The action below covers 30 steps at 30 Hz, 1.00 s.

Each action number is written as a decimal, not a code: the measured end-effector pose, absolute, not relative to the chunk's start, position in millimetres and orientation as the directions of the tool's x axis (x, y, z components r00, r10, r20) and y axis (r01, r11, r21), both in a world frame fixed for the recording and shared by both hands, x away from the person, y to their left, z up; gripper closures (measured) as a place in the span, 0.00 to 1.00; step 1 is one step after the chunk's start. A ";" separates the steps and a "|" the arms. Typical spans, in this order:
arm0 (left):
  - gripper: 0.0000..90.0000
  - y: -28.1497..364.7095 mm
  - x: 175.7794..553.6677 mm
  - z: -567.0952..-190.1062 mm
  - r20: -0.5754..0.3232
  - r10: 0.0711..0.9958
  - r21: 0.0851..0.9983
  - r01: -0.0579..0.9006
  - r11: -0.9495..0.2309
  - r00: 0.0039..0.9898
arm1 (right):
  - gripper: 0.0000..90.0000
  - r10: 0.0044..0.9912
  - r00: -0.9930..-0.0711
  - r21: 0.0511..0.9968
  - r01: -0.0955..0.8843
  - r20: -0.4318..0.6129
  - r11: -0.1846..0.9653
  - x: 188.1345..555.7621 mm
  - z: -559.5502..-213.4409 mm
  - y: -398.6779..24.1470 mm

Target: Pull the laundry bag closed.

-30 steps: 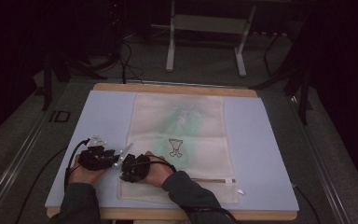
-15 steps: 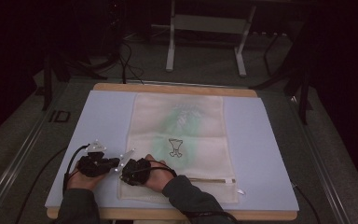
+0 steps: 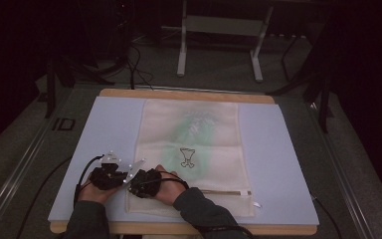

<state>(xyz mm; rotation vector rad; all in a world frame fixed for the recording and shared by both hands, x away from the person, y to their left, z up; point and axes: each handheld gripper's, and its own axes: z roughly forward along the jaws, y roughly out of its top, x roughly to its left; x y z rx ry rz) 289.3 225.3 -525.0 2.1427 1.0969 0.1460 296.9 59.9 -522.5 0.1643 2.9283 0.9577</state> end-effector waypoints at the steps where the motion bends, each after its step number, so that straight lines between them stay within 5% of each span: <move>1: 0.99 224.2 289.3 -525.5 -0.210 0.744 0.636 0.667 -0.389 0.634 | 0.91 0.119 -0.993 0.592 0.084 -0.020 0.801 296.9 -522.5 59.7; 20: 1.00 231.8 288.4 -531.2 -0.313 0.740 0.596 0.730 -0.335 0.595 | 0.91 0.131 -0.991 0.619 0.088 -0.025 0.781 294.9 -525.1 54.8; 30: 1.00 227.7 289.5 -528.2 -0.275 0.740 0.583 0.718 -0.379 0.614 | 0.91 0.107 -0.994 0.588 0.065 -0.037 0.806 295.7 -521.6 49.4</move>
